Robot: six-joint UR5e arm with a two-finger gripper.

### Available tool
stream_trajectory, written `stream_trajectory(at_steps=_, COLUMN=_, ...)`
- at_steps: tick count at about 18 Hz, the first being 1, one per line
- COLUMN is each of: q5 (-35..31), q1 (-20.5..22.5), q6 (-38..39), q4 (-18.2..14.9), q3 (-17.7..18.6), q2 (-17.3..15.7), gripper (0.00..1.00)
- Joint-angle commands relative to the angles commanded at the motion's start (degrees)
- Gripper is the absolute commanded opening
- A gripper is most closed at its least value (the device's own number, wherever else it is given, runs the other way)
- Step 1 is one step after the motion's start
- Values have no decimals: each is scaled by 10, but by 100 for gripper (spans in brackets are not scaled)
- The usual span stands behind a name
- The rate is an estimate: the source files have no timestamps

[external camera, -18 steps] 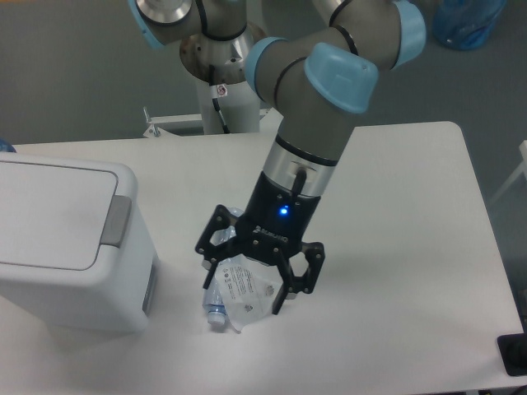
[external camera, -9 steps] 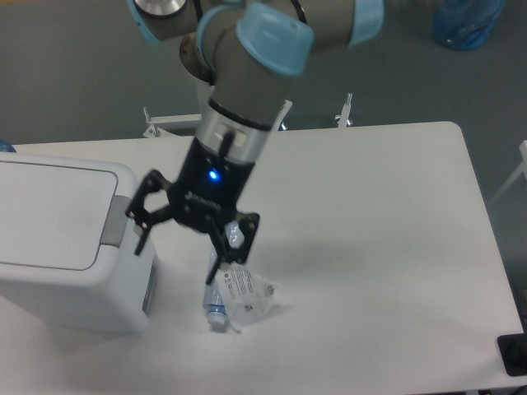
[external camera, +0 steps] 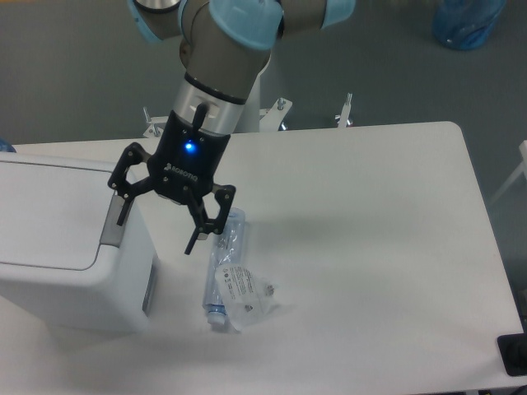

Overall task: Open the trash can
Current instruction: 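Lift the trash can lid at its front edge with the gripper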

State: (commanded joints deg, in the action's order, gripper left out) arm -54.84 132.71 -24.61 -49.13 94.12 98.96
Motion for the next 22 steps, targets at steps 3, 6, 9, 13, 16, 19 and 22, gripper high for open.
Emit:
stream_trajectory(at_steps=3, q5=0, q1=0, q6=0, q4=3, q3=11, q2=-1, gripper=100)
stream_trajectory(at_steps=6, q5=0, q1=0, q6=0, q4=3, q3=11, q2=-1, gripper=100)
stream_trajectory(at_steps=9, q5=0, q1=0, q6=0, q4=3, q3=11, q2=-1, gripper=100)
stream_trajectory(at_steps=13, q5=0, q1=0, q6=0, q4=3, q3=11, q2=0, gripper=100)
stream_trajectory(at_steps=16, q5=0, q1=0, q6=0, q4=3, q3=12, q2=0, gripper=100)
stream_trajectory(at_steps=19, q5=-1, q1=0, q6=0, q4=3, q3=12, q2=2, gripper=100)
stream_trajectory(at_steps=22, q5=-1, q1=-1, q6=-1, q4=3, q3=13, q2=3, gripper=100)
